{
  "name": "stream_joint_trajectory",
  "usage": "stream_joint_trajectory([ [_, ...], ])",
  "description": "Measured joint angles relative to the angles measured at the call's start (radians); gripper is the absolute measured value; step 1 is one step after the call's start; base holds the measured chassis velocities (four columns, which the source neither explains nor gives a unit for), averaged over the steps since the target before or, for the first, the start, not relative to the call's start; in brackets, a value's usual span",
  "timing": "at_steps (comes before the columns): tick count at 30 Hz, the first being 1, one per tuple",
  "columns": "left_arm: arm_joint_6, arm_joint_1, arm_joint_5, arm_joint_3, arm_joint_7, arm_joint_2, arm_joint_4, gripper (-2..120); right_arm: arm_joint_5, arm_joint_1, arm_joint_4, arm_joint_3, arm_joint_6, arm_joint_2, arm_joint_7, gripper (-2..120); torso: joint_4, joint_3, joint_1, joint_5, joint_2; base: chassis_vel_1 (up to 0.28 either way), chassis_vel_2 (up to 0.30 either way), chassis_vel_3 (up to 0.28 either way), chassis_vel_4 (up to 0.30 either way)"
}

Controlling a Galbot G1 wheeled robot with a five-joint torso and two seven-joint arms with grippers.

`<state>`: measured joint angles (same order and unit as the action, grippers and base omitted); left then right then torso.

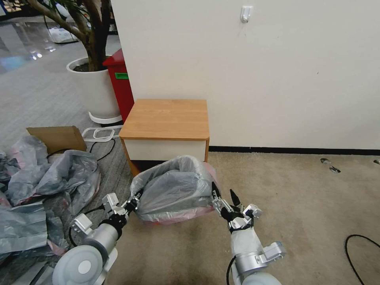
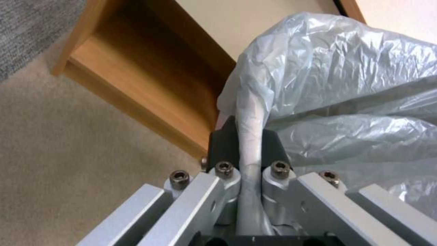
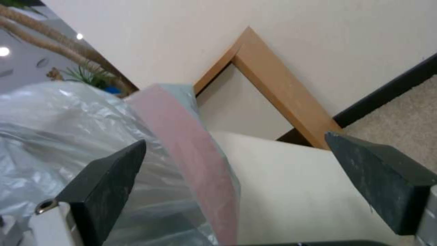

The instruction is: Pick up the garbage bag from the table and place it over the trash can.

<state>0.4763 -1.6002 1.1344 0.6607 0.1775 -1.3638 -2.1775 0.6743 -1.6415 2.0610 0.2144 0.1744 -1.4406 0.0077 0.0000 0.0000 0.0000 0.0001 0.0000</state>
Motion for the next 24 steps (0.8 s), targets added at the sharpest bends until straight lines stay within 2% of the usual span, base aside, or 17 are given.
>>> stream_joint_trajectory([
  [4, -0.001, -0.006, -0.017, -0.007, -0.004, -0.006, -0.001, 0, 0.0, 0.024, -0.016, -0.001, -0.007, 0.012, 0.0, 100, 0.0, 0.0, 0.0, 0.0, 0.0, 0.0, 0.0, 0.0, 0.0],
  [8, -0.003, -0.009, -0.026, -0.01, -0.005, -0.007, -0.001, 0, 0.004, 0.045, -0.032, 0.004, -0.009, 0.022, 0.003, 82, 0.0, 0.0, 0.0, -0.0001, 0.0, 0.0, 0.0, 0.0, 0.0],
  [10, -0.003, -0.009, -0.027, -0.01, -0.005, -0.007, -0.001, 0, 0.004, 0.046, -0.032, 0.004, -0.009, 0.023, 0.004, 80, 0.0, 0.0, 0.0, -0.0001, 0.0, 0.0, 0.0, 0.0, 0.0],
  [12, -0.004, -0.009, -0.03, -0.01, -0.005, -0.007, -0.001, 0, 0.006, 0.055, -0.036, 0.007, -0.009, 0.023, 0.006, 68, 0.0, 0.0, 0.0, -0.0001, 0.0, 0.0, 0.0, 0.0, 0.0],
  [13, -0.004, -0.009, -0.03, -0.01, -0.005, -0.007, -0.001, 0, 0.006, 0.055, -0.036, 0.007, -0.009, 0.023, 0.006, 68, 0.0, 0.0, 0.0, -0.0001, 0.0, 0.0, 0.0, 0.0, 0.0],
  [16, -0.006, -0.011, -0.038, -0.013, -0.006, -0.009, -0.001, 0, 0.007, 0.068, -0.041, 0.01, -0.009, 0.023, 0.016, 53, 0.0, 0.0, 0.0, -0.0001, 0.0, 0.0, 0.0, 0.0, 0.0],
  [18, -0.006, -0.011, -0.041, -0.013, -0.007, -0.01, -0.001, 0, 0.008, 0.07, -0.041, 0.011, -0.009, 0.023, 0.018, 52, 0.0, 0.0, 0.0, -0.0001, 0.0, 0.0, 0.0, 0.0, 0.0],
  [21, -0.007, -0.015, -0.051, -0.015, -0.011, -0.011, -0.002, 0, 0.009, 0.079, -0.044, 0.013, -0.009, 0.024, 0.023, 35, 0.0, 0.0, 0.0, -0.0001, 0.0, 0.0, 0.0, 0.0, 0.0],
  [23, -0.007, -0.018, -0.054, -0.017, -0.013, -0.011, -0.005, 0, 0.009, 0.083, -0.047, 0.014, -0.01, 0.025, 0.025, 34, 0.0, 0.0, 0.0, -0.0001, 0.0, 0.0, 0.0, 0.0, 0.0],
  [24, -0.007, -0.02, -0.057, -0.02, -0.016, -0.012, -0.008, 0, 0.01, 0.09, -0.053, 0.016, -0.013, 0.026, 0.027, 25, 0.0, 0.0, 0.0, -0.0001, 0.0, 0.0, 0.0, 0.0, 0.0],
])
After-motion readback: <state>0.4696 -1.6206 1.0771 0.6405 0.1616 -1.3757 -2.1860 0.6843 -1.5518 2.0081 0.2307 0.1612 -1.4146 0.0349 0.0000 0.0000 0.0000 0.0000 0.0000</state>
